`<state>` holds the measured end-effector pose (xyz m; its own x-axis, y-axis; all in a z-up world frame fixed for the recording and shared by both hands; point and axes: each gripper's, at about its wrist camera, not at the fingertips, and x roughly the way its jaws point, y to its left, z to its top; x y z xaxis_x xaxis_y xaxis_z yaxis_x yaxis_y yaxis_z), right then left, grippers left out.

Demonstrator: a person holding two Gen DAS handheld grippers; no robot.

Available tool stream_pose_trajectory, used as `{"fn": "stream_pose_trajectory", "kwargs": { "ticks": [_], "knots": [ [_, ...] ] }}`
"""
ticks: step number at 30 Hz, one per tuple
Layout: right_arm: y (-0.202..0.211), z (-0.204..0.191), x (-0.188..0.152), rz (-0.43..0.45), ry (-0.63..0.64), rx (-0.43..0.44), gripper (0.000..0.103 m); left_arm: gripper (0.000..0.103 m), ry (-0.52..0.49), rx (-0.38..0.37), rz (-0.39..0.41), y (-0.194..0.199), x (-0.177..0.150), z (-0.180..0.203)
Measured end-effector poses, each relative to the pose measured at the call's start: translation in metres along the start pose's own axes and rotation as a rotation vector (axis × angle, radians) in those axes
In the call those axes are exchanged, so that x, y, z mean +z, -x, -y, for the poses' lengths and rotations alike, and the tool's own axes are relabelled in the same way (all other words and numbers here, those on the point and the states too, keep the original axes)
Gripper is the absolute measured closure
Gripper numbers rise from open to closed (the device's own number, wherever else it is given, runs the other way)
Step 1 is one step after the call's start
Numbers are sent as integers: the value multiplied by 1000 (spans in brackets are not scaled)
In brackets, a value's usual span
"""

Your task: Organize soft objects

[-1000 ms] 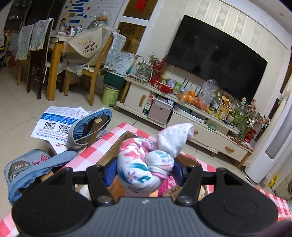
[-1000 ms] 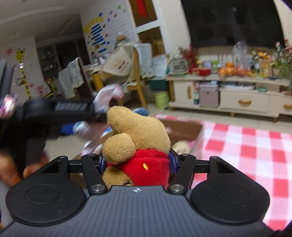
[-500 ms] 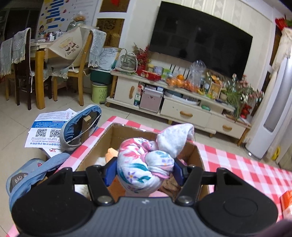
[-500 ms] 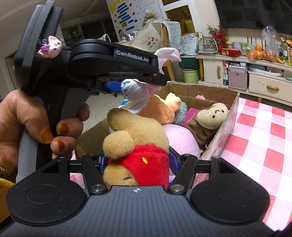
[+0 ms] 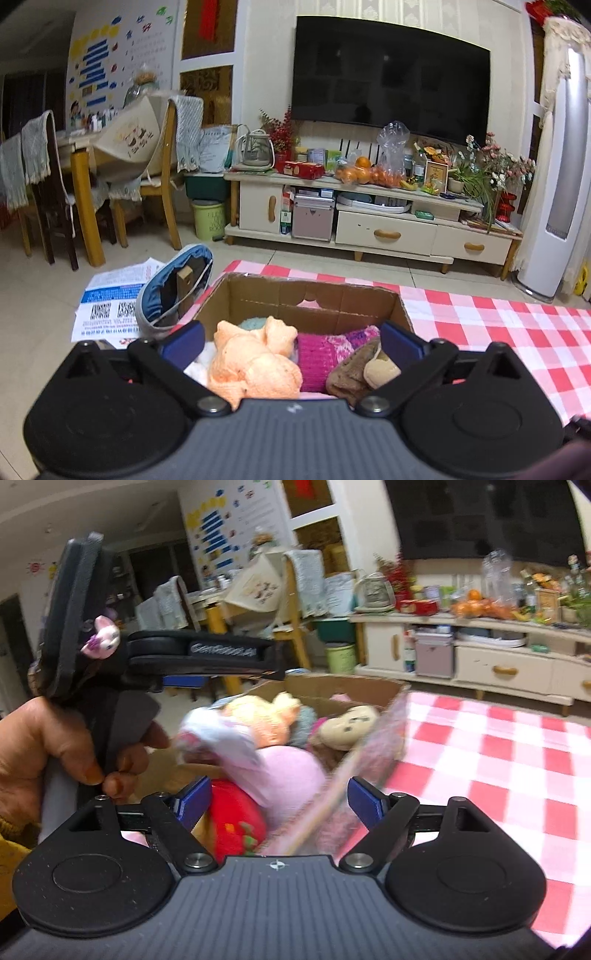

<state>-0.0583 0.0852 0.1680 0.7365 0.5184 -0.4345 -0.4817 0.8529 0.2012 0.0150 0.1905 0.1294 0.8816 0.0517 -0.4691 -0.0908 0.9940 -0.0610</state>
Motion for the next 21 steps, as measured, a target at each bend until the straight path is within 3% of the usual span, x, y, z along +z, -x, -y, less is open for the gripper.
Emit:
{"fn": "stream_pose_trajectory", "kwargs": {
  "ticks": [13, 21],
  "knots": [
    [17, 14, -1, 72, -96, -143, 2, 1, -74, -4, 27, 15, -6, 23],
    [15, 19, -7, 70, -150, -266, 0, 1, -91, -24, 36, 33, -18, 35]
  ]
}}
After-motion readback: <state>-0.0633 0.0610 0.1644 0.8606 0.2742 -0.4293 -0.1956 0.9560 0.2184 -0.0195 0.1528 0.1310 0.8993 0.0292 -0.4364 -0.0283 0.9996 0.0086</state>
